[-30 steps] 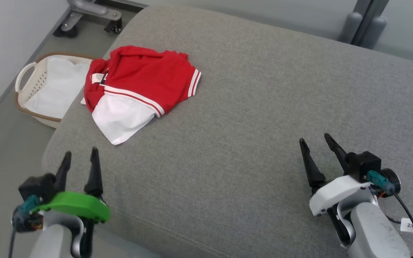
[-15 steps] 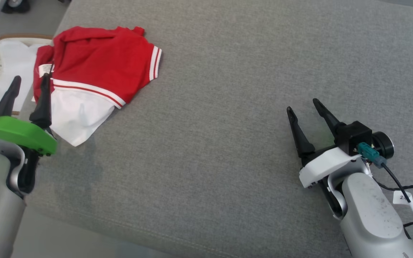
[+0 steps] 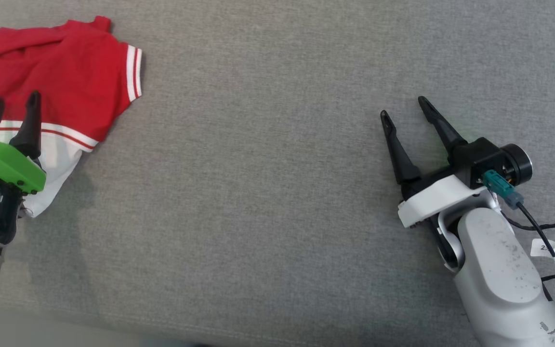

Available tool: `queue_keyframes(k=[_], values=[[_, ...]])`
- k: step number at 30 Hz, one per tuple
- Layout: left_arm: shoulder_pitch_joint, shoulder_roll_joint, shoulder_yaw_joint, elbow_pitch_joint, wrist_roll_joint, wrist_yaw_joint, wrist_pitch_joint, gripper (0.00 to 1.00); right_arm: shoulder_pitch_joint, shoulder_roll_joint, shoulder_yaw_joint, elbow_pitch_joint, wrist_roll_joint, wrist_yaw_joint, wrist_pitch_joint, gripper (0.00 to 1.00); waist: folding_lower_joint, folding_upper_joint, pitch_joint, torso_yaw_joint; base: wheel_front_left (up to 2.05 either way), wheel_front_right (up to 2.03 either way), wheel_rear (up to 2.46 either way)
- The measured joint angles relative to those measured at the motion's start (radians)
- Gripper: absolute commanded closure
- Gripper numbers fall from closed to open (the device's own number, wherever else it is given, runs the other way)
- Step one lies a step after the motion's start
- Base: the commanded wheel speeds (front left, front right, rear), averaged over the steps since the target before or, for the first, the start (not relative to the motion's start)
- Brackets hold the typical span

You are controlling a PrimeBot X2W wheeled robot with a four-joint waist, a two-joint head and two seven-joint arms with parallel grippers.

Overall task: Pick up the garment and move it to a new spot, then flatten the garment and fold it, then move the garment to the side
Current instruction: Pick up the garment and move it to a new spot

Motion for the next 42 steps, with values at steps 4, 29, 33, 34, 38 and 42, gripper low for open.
queue_keyframes(k=[4,29,33,34,38,42], values=[[0.0,-0.002,-0.039,0.051,-0.065,0.0,0.044,0.0,-0.005,0.001,0.004,-0.016,0.001,0.0,0.0,0.0,0.0,0.0,0.02,-0.032,0.0,0.0,0.0],[-0.026,-0.061,-0.018,-0.086,0.162,0.0,-0.077,1.0,0.144,-0.003,-0.062,0.002,0.096,0.0,0.0,0.0,0.0,0.0001,-0.18,-0.064,0.0,0.0,0.0],[0.057,-0.109,0.034,-0.19,0.245,0.0,-0.077,1.0,0.189,-0.003,-0.071,-0.01,0.133,0.0,0.0,0.0,0.0,0.0001,-0.226,-0.092,0.0,0.0,0.0],[0.072,-0.126,0.041,-0.214,0.263,0.0,-0.077,1.0,0.198,-0.003,-0.073,-0.013,0.144,0.0,0.0,0.0,0.0,0.0001,-0.235,-0.104,0.0,0.0,0.0],[0.121,-0.202,0.05,-0.287,0.32,0.0,-0.077,1.0,0.228,-0.003,-0.07,-0.02,0.171,0.0,0.0,0.0,0.0,0.0001,-0.263,-0.159,0.0,0.0,0.0],[0.145,-0.278,0.004,-0.313,0.358,0.0,-0.077,1.0,0.247,-0.003,-0.057,-0.021,0.195,0.0,0.0,0.0,0.0,0.0001,-0.282,-0.229,0.0,0.0,0.0]])
